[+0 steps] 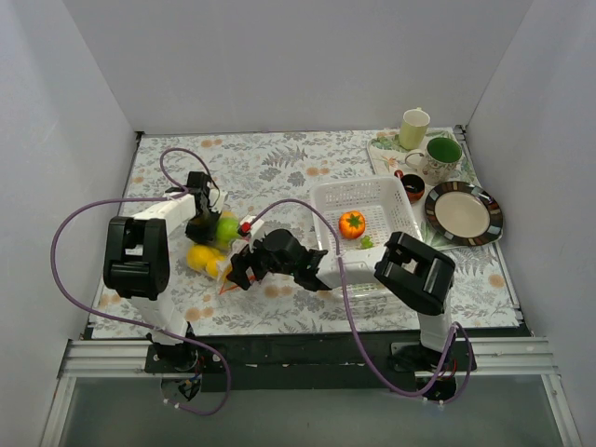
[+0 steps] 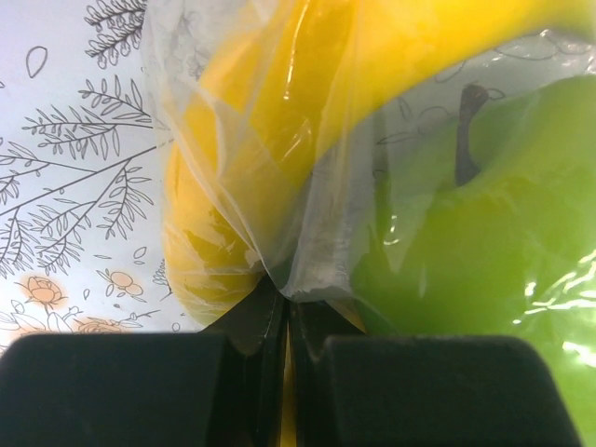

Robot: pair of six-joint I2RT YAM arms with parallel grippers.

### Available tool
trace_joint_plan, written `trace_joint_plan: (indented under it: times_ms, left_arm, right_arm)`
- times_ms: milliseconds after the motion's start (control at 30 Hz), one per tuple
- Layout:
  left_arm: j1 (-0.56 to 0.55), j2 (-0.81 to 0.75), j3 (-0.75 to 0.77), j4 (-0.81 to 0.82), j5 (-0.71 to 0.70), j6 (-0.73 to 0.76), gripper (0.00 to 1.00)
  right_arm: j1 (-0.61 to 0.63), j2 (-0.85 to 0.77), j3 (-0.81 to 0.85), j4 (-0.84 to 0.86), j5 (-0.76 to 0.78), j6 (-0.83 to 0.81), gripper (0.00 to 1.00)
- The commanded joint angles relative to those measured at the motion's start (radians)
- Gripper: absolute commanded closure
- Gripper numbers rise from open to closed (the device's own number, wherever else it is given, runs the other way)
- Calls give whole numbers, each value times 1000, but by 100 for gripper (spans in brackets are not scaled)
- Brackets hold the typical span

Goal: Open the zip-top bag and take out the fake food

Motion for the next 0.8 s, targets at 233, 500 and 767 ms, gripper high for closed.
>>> trace_joint_plan:
  times_ms: [233, 500, 767]
  left_arm:
    - [-37, -32, -59, -61, 39, -53, 100]
    - [-51, -46, -37, -112, 121, -78, 100]
    - [-51, -63, -53, -104, 122, -76, 100]
  right_arm:
    - [58, 112, 120, 21, 9, -59, 1]
    - [70, 189, 200, 0, 98, -83, 2]
    - [72, 189, 183, -28, 86, -79, 20]
